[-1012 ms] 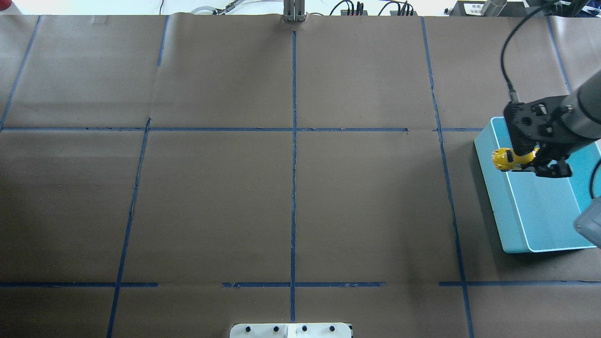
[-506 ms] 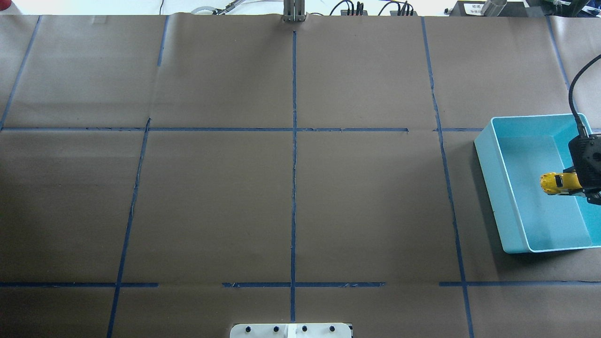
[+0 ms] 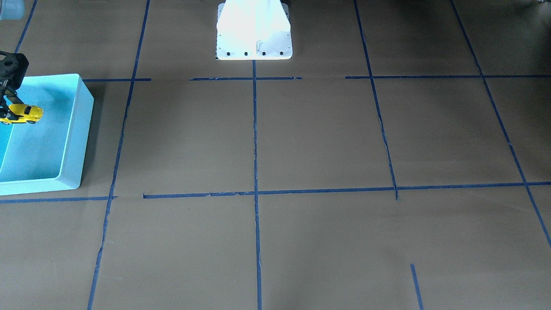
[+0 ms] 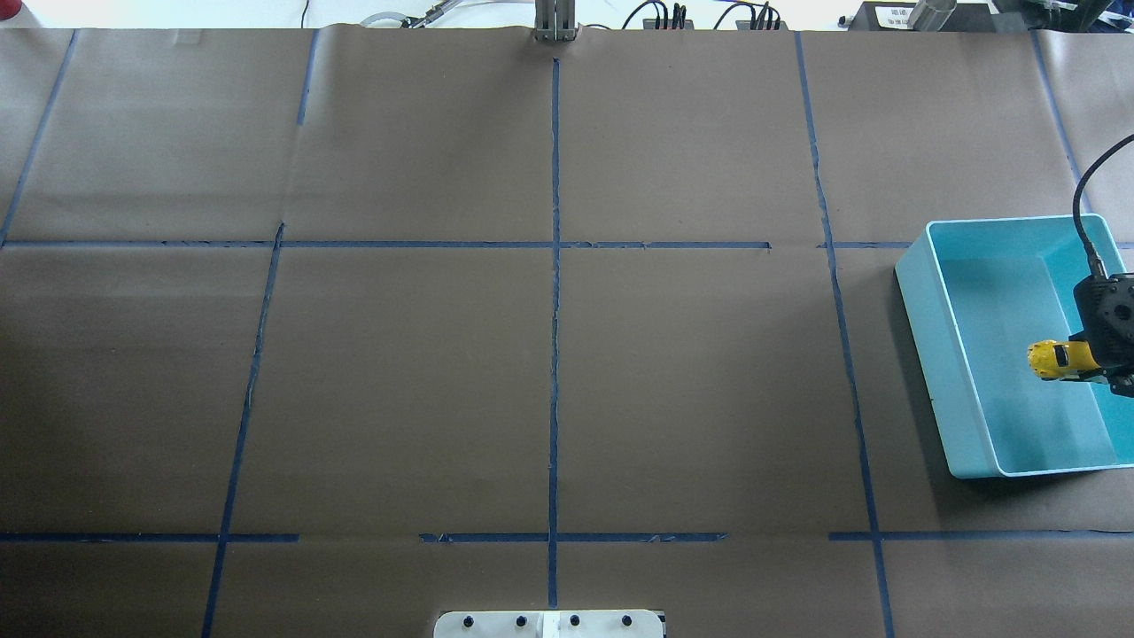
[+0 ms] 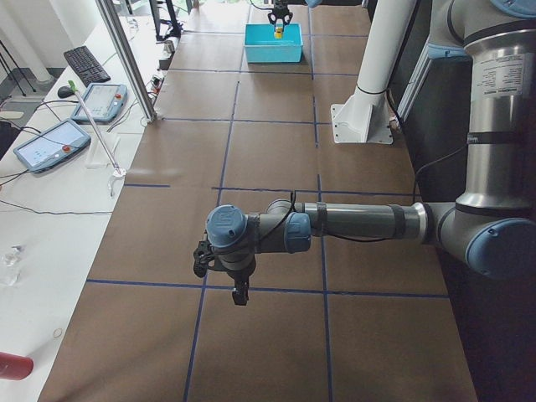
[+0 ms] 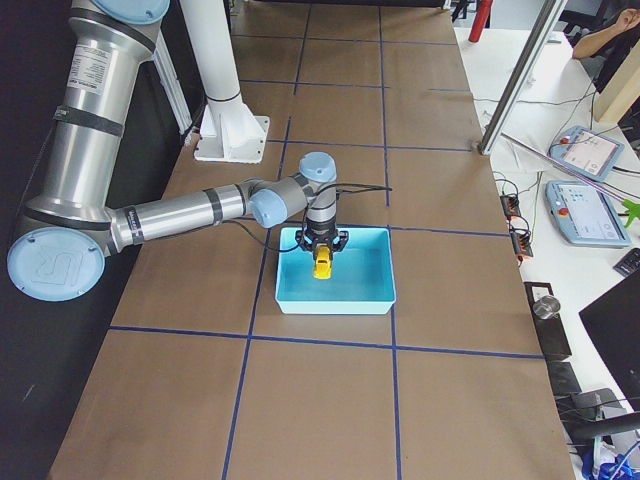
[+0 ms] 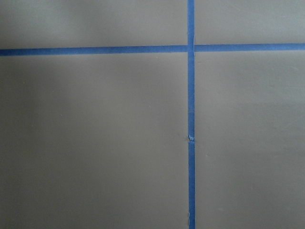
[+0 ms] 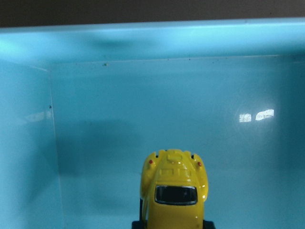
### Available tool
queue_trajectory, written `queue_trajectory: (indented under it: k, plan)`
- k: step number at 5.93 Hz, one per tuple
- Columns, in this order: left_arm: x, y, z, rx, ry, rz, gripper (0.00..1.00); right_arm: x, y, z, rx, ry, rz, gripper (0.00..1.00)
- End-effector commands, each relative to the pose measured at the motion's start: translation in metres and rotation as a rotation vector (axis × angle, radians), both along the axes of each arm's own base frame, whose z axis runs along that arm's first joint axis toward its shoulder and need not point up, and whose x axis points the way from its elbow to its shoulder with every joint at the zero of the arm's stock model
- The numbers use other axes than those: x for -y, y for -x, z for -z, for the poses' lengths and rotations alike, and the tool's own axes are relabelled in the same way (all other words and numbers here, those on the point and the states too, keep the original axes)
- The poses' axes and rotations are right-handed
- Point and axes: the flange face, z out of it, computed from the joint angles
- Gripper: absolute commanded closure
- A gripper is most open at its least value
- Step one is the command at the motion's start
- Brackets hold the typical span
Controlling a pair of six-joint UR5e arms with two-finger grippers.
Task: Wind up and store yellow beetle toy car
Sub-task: 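Carry the yellow car with the right gripper into the blue bin, then open the right gripper to release the car and withdraw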
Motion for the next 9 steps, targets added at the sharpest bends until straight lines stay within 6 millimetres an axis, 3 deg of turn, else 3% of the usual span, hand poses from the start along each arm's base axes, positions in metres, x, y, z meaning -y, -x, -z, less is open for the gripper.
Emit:
queue_trajectory:
  k: [1, 3, 4, 5, 7, 8, 9]
  plan:
    - [0.000, 0.000, 0.000, 0.000, 0.000, 0.000, 0.00, -0.004, 0.017, -0.023, -0.005, -0.003, 0.041, 0.92]
    - [0.000, 0.000, 0.000, 0.000, 0.000, 0.000, 0.00, 0.002, 0.045, -0.019, 0.004, -0.018, 0.088, 0.88]
    - [0.001, 0.000, 0.000, 0.000, 0.001, 0.001, 0.00, 0.002, 0.054, -0.017, 0.005, -0.023, 0.101, 0.11]
    - [0.001, 0.000, 0.000, 0.000, 0.001, 0.001, 0.00, 0.005, 0.057, -0.016, 0.015, -0.019, 0.106, 0.00]
    - [0.001, 0.000, 0.000, 0.000, 0.001, 0.001, 0.00, 0.010, 0.050, -0.007, 0.037, -0.024, 0.092, 0.00]
    - [0.001, 0.000, 0.000, 0.000, 0.001, 0.001, 0.00, 0.018, 0.026, -0.006, 0.083, 0.022, 0.048, 0.00]
    - [0.002, 0.000, 0.001, 0.000, 0.001, 0.003, 0.00, 0.029, -0.016, -0.008, 0.114, 0.061, -0.044, 0.00]
